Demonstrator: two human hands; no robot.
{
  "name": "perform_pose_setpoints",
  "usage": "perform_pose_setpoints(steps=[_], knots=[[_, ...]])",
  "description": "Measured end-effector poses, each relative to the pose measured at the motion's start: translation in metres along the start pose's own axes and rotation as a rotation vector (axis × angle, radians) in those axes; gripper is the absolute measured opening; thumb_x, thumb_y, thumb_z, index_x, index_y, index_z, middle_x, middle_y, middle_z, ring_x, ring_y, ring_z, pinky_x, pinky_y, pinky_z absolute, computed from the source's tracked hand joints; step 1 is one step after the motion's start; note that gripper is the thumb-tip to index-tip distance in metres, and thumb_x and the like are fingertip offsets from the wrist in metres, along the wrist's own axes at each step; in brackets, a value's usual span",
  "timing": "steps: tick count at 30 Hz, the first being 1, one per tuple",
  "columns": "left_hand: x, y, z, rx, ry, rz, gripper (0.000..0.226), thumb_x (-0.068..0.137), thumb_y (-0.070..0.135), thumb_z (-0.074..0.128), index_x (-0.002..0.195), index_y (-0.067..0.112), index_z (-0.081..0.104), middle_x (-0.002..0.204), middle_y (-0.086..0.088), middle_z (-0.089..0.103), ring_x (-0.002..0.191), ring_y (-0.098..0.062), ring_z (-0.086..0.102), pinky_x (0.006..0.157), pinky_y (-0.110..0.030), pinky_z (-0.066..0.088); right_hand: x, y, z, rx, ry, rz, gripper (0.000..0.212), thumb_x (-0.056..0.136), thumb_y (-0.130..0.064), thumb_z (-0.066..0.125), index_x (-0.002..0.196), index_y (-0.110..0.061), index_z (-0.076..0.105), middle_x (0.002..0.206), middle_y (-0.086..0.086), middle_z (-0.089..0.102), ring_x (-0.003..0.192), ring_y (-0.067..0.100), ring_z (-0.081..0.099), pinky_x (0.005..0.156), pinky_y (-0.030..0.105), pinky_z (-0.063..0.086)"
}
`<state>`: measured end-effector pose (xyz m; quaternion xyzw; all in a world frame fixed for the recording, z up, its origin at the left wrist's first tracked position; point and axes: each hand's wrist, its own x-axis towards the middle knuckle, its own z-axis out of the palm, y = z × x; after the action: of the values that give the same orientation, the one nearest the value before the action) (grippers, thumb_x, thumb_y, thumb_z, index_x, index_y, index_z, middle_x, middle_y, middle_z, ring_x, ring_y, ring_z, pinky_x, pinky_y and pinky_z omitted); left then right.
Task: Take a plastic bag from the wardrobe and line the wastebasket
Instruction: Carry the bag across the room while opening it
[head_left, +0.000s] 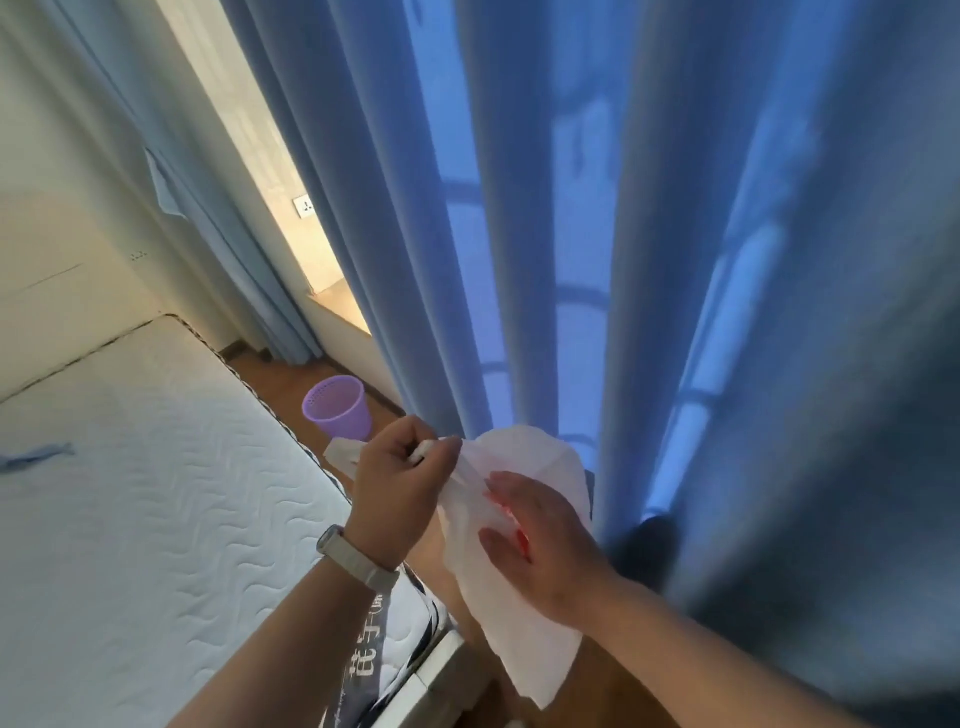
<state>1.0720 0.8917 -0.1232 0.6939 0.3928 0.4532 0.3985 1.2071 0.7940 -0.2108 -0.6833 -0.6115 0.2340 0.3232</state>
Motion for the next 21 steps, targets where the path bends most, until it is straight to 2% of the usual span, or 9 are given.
perform_pose_setpoints(steps=[2,3,6,8,10,13,17,21], knots=[[0.01,-0.006,-0.004,0.014,0.047,0.002,0.034,0.065,0.039,0.066,0.052,0.018,0.043,0.051,0.011,0.039,0.051,-0.005,0.035,0.05,-0.017,0.034,0.02,0.003,0.004,0.01,-0.02,-0.019,0.049,0.095,-0.058,0.048,0.139,-0.044,0.031,0.142,-0.019,0.044,0.127,0.008,0.044,0.113,0.04,0.039],[0.015,-0.01,-0.006,0.018,0.065,0.009,0.036,0.067,0.035,0.068,0.053,0.013,0.043,0.051,0.011,0.038,0.051,-0.005,0.034,0.05,-0.017,0.034,0.03,0.003,0.006,0.017,-0.022,-0.024,0.049,0.094,-0.06,0.047,0.138,-0.045,0.03,0.141,-0.019,0.044,0.125,0.008,0.045,0.112,0.041,0.04],[0.035,-0.025,-0.011,0.02,0.115,0.0,0.035,0.072,0.02,0.067,0.056,0.004,0.04,0.052,0.01,0.039,0.052,-0.005,0.034,0.051,-0.017,0.033,0.059,0.0,0.01,0.022,-0.062,-0.06,0.05,0.09,-0.071,0.034,0.134,-0.05,0.024,0.139,-0.019,0.047,0.118,0.003,0.046,0.111,0.036,0.04],[0.05,-0.036,-0.015,-0.005,0.136,-0.006,0.035,0.071,0.024,0.068,0.057,0.005,0.042,0.051,0.011,0.042,0.052,-0.005,0.036,0.051,-0.017,0.035,0.079,-0.001,0.01,0.004,-0.09,-0.097,0.055,0.085,-0.078,0.027,0.133,-0.051,0.022,0.137,-0.019,0.048,0.114,0.003,0.049,0.106,0.032,0.041],[0.067,-0.048,-0.019,-0.023,0.162,-0.002,0.038,0.07,0.034,0.067,0.057,0.006,0.045,0.052,0.009,0.044,0.053,-0.006,0.039,0.052,-0.019,0.037,0.103,0.001,0.013,-0.026,-0.119,-0.121,0.051,0.088,-0.073,0.032,0.133,-0.051,0.024,0.136,-0.02,0.049,0.113,0.004,0.05,0.105,0.031,0.042],[0.097,-0.064,-0.028,-0.032,0.199,-0.007,0.033,0.07,0.038,0.065,0.056,0.015,0.047,0.052,0.009,0.046,0.053,-0.006,0.041,0.052,-0.019,0.039,0.146,0.0,0.017,-0.069,-0.156,-0.14,0.049,0.092,-0.067,0.038,0.136,-0.048,0.029,0.138,-0.021,0.048,0.114,0.0,0.046,0.107,0.032,0.04],[0.144,-0.082,-0.048,-0.009,0.264,-0.016,0.03,0.074,0.02,0.067,0.053,0.026,0.047,0.048,0.016,0.047,0.05,-0.004,0.042,0.051,-0.012,0.038,0.208,-0.011,0.029,-0.082,-0.19,-0.202,0.049,0.092,-0.066,0.042,0.136,-0.047,0.032,0.139,-0.021,0.048,0.116,0.001,0.046,0.108,0.033,0.039],[0.182,-0.099,-0.079,-0.044,0.294,-0.015,0.033,0.072,0.028,0.069,0.055,0.012,0.046,0.05,0.013,0.042,0.051,-0.006,0.037,0.051,-0.017,0.037,0.265,-0.026,0.05,-0.07,-0.21,-0.265,0.047,0.095,-0.061,0.046,0.137,-0.044,0.032,0.141,-0.02,0.047,0.124,0.006,0.046,0.11,0.033,0.037]])
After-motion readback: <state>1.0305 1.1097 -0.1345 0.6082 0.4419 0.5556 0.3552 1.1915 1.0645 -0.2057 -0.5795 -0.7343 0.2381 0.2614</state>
